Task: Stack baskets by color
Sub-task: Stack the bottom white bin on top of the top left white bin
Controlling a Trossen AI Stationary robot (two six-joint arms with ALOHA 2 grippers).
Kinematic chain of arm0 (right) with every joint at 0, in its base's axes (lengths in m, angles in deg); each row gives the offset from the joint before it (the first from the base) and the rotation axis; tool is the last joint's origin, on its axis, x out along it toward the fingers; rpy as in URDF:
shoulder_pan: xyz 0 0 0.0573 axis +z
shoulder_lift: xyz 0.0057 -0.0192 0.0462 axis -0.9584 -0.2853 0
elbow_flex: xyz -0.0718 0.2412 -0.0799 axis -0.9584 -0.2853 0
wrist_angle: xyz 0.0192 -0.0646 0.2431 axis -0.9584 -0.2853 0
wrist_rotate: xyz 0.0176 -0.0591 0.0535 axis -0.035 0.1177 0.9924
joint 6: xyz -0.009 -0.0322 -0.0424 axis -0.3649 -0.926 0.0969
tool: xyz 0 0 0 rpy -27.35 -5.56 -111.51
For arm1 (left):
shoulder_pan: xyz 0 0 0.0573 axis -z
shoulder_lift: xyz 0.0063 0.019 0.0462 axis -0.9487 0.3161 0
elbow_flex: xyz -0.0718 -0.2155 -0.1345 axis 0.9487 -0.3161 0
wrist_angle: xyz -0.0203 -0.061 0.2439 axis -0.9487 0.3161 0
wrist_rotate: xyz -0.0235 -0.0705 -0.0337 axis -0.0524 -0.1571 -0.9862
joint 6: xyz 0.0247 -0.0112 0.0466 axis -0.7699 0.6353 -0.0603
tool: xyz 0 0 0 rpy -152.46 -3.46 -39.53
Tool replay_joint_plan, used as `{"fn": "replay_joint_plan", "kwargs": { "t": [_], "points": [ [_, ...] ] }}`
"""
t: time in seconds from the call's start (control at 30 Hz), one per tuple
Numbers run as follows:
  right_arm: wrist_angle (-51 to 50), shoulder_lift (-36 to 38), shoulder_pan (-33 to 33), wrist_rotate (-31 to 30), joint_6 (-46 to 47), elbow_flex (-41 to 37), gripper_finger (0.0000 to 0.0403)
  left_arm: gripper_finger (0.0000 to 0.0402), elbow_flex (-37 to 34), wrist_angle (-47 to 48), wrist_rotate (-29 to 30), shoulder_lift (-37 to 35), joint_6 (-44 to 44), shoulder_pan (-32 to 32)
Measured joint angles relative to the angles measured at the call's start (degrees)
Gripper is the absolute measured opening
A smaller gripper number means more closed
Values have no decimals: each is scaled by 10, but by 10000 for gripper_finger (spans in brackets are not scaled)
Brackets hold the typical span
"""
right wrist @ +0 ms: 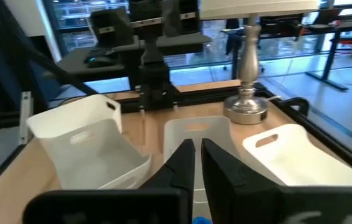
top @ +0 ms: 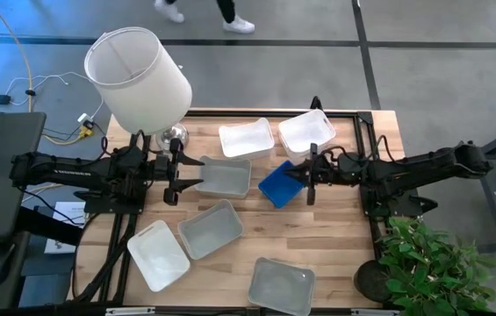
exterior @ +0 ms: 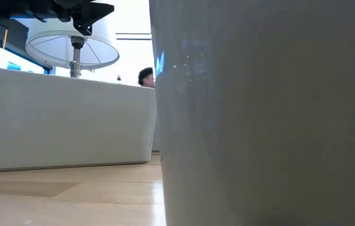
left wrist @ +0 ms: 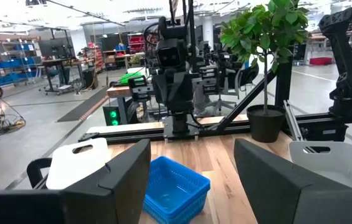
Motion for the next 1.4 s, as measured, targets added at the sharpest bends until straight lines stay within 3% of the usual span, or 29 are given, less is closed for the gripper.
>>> {"fn": "replay_joint_plan", "kwargs": {
  "t": [0.3, 0.4, 0.5, 0.7, 0.77, 0.9, 1.03, 1.23, 1.4],
  "points": [
    [0, 0, 0, 6, 0, 0, 1, 220, 0, 0, -1, 0, 0, 0],
    [0, 0, 0, 7, 0, 0, 1, 220, 0, 0, -27, 0, 0, 8],
    [0, 0, 0, 7, 0, 0, 0, 224, 0, -2, -63, 0, 0, 30],
    [0, 0, 0, 7, 0, 0, 0, 237, 5, 11, -57, 3, 0, 105],
    [0, 0, 0, 7, 0, 0, 0, 238, 27, 54, -38, 10, 0, 136],
    [0, 0, 0, 7, 0, 0, 0, 239, 101, 199, 71, 42, 2, 208],
    [-2, 0, 0, 7, 0, 0, 0, 239, 174, 356, 149, 95, 70, 269],
    [-13, 0, 0, 7, 4, 0, 0, 239, 253, 577, 161, 180, 246, 339],
    [-14, 0, 0, 7, 5, 0, 0, 239, 262, 612, 109, 249, 313, 385]
  ]
}}
